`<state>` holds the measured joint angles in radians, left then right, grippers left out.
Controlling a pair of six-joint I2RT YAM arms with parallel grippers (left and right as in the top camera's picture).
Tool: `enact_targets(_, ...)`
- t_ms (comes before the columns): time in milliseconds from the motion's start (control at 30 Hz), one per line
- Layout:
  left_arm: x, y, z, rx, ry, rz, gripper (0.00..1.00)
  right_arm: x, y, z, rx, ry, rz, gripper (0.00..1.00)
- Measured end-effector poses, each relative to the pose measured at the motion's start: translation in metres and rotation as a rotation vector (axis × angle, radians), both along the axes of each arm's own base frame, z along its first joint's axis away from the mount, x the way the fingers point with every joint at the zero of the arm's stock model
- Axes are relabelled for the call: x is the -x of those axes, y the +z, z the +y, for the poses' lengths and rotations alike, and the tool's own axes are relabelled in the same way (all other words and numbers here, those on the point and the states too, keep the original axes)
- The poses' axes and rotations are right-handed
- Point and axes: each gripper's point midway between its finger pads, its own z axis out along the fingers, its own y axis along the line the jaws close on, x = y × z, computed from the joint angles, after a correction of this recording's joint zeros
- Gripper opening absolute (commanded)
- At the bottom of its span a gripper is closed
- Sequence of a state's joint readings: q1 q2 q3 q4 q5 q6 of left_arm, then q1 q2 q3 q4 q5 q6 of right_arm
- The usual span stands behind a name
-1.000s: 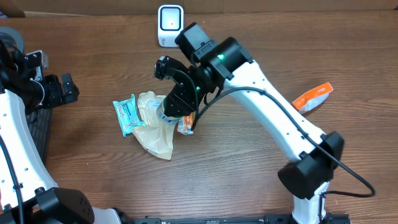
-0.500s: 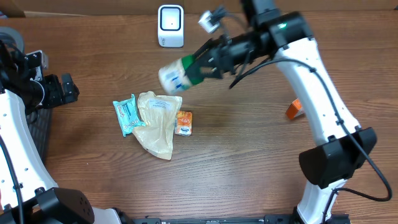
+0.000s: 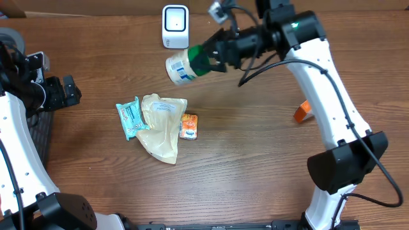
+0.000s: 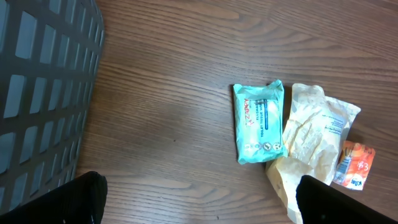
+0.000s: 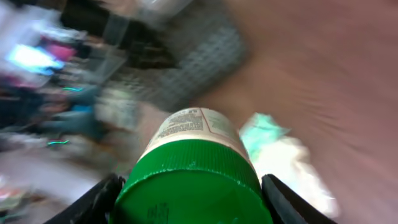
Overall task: Scan the item barcode
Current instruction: 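Lift the jar and carry it toward the scanner, then hold the jar lid-first in front of the scanner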
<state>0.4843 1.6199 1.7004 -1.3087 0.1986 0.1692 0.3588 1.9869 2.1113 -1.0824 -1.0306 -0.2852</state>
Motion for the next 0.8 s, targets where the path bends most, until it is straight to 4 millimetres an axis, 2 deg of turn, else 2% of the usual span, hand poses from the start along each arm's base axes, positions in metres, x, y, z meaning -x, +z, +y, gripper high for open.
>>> enact_targets(100,0.0,0.0,0.0,0.0,0.0,0.0,0.99,-0.033,-0.018,0.013,0.159,-0.171,-0.135,0.28)
enact_targets(133,0.0,0.0,0.0,0.0,0.0,0.0,1.0,-0.044,-0.021,0.017,0.199,-0.228,-0.187,0.28)
enact_targets(233,0.0,0.0,0.0,0.0,0.0,0.0,1.0,-0.077,-0.022,0.027,0.292,-0.407,-0.351,0.32)
enact_targets(400,0.0,0.0,0.0,0.0,0.0,0.0,1.0,-0.14,-0.008,0.035,0.358,-0.619,-0.704,0.39)
enact_targets(500,0.0,0.0,0.0,0.0,0.0,0.0,1.0,-0.176,-0.016,0.033,0.429,-0.659,-0.908,0.42)
enact_targets(600,0.0,0.0,0.0,0.0,0.0,0.0,1.0,-0.206,-0.037,0.034,0.52,-0.64,-1.108,0.42)
enact_targets(733,0.0,0.0,0.0,0.0,0.0,0.0,1.0,-0.233,-0.07,0.037,0.645,-0.579,-1.311,0.44)
enact_targets(800,0.0,0.0,0.0,0.0,0.0,0.0,1.0,-0.239,-0.084,0.04,0.688,-0.543,-1.383,0.47)
